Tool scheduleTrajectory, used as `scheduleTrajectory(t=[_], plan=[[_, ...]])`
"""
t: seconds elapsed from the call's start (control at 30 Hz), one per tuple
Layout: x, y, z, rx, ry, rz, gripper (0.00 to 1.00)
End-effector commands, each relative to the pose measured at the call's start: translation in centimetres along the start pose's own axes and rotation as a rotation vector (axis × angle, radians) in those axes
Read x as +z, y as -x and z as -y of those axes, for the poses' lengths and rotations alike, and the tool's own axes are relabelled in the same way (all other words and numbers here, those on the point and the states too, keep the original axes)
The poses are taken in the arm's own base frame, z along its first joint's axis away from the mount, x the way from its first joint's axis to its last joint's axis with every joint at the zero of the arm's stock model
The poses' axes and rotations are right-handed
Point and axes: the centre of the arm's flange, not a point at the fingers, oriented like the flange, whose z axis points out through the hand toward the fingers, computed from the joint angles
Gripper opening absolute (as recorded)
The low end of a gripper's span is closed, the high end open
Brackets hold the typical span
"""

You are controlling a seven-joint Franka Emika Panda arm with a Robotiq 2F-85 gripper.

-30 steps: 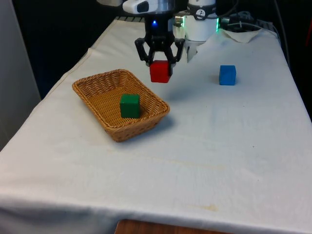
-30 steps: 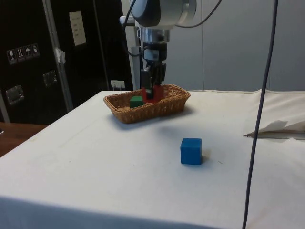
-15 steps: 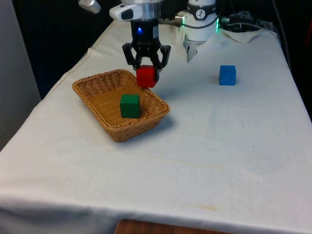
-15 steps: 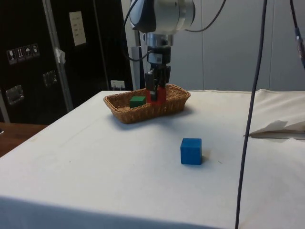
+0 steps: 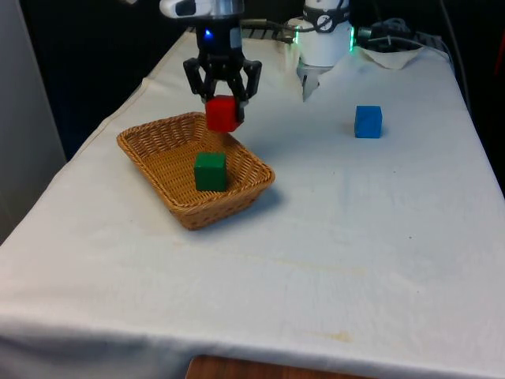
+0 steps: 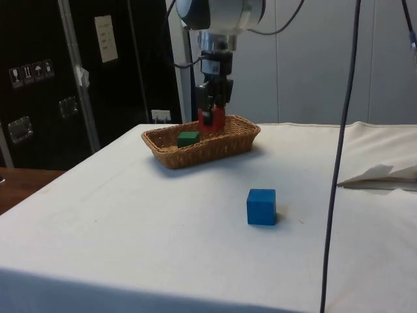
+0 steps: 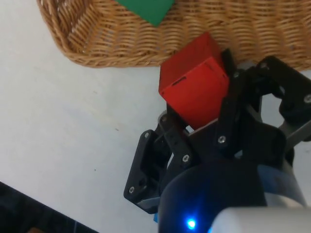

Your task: Pick up exactly two blocks and place them into the basket.

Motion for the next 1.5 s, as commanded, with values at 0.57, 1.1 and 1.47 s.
scheduleTrajectory(t=[0.57, 1.1, 1.47], plan=[[0.0, -0.2, -3.7, 0.075, 0.043, 0.010, 0.00], [2.3, 0.3, -4.1, 0.176, 0.086, 0.016, 0.00], [5.1, 0.0, -4.0, 0.236, 0.109, 0.022, 0.00]])
